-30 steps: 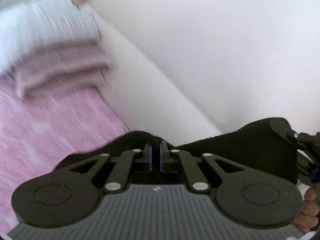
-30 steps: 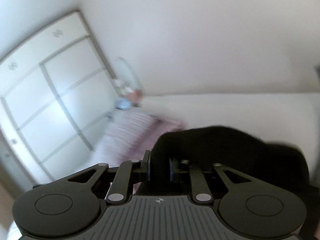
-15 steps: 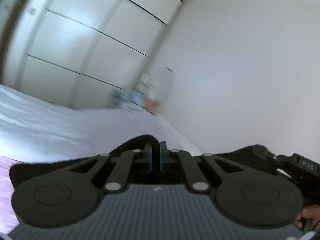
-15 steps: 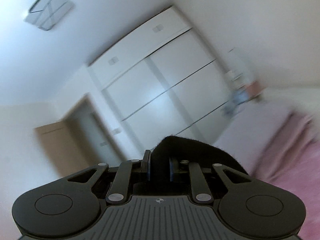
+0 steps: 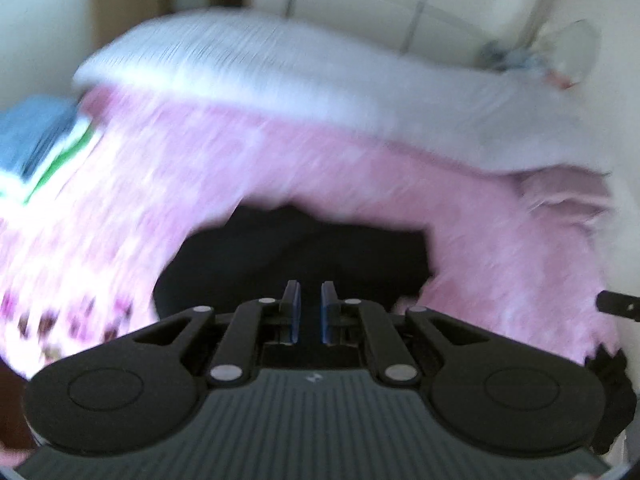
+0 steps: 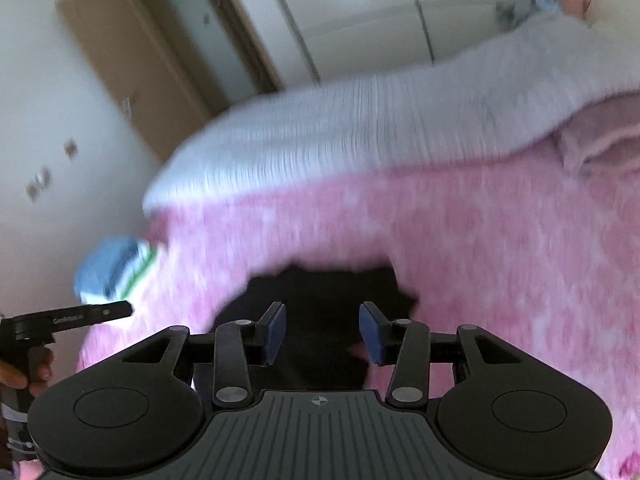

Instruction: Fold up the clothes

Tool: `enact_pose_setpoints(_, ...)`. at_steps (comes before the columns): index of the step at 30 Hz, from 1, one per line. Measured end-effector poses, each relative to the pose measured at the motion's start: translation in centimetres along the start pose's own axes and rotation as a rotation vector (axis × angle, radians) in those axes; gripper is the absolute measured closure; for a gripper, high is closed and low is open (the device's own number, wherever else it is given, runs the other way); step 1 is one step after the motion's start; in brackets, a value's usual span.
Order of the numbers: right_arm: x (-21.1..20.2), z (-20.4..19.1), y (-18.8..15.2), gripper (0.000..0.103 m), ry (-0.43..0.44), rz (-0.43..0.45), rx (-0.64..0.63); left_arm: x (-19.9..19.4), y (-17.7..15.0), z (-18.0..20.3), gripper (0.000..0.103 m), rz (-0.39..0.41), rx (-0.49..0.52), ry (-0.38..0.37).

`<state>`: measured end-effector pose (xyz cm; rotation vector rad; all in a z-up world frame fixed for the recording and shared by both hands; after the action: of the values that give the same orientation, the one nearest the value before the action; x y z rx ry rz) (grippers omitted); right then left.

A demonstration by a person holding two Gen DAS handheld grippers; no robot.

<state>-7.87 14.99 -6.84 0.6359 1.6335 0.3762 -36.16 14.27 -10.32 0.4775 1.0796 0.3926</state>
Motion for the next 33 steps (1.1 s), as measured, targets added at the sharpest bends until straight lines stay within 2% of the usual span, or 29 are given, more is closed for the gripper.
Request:
enact_pose_setpoints(2,0.6,-0.5,-2.9,0.058,-0.014,-0.047,-0.052,-0.6,-2.8,-1.5,0.097,-0.041,-0.039,0.032)
enact_pose_setpoints(4,1.6,-0.4,-6.3,0.058,-0.017,-0.094,-0.106,-0.4,-4.6,-1.0,0.097,-0.062,-0.035,0.059)
enact_pose_setpoints(8,2.0,-2.1,-10.3,0.058,0.005,-0.151,-0.196,-1.5,-7.2,1.6,0.082,-0.081,-0.015,0.072)
enact_pose_setpoints(11,0.7,-2.4,-12.3,0.058,0.028,-0.163,-0.26,-1.0,-9.3,3.3,0.081,-0.088,-0.007,0.067)
enact_pose_setpoints(15,-0.5,-1.1,-14.8,0.058,0.028,-0.181,-0.292,-0.3,-12.4,5.2,0.081,-0.107,-0.013,0.103)
enact_pose_setpoints(20,-1.2,1.0,-18.0,0.058,0.003,-0.204,-0.319,-1.3,-16.0,7.5,0.071,-0.129,-0.018,0.144)
enact_pose_setpoints(23,-1.4,1.8,-20.1,0.058,0.009,-0.23,-0.329,-2.1,-18.0,8.4,0.07,-0.147,-0.019,0.176)
enact_pose_setpoints(27,-2.1,2.3,-21.9,0.058,0.028,-0.251,-0.335,-2.4,-19.7,9.0,0.07,-0.163,-0.019,0.202)
enact_pose_setpoints(33,-2.4,3.1,-22.8,0.058,0.029,-0.249,-0.339,-3.0,-20.6,9.5,0.07,-0.166,-0.013,0.219)
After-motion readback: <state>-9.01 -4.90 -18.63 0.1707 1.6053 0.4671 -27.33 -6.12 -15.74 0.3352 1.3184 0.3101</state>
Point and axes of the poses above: each gripper's, at about its wrist camera, not at the fingertips, and x roughly the way its jaws point, z to its right, y to its top, the point moved 8 cm from there along x, roughly the way its jaws point, and after that the axes turned 15 degrees about -y, right-handed, at the moved point
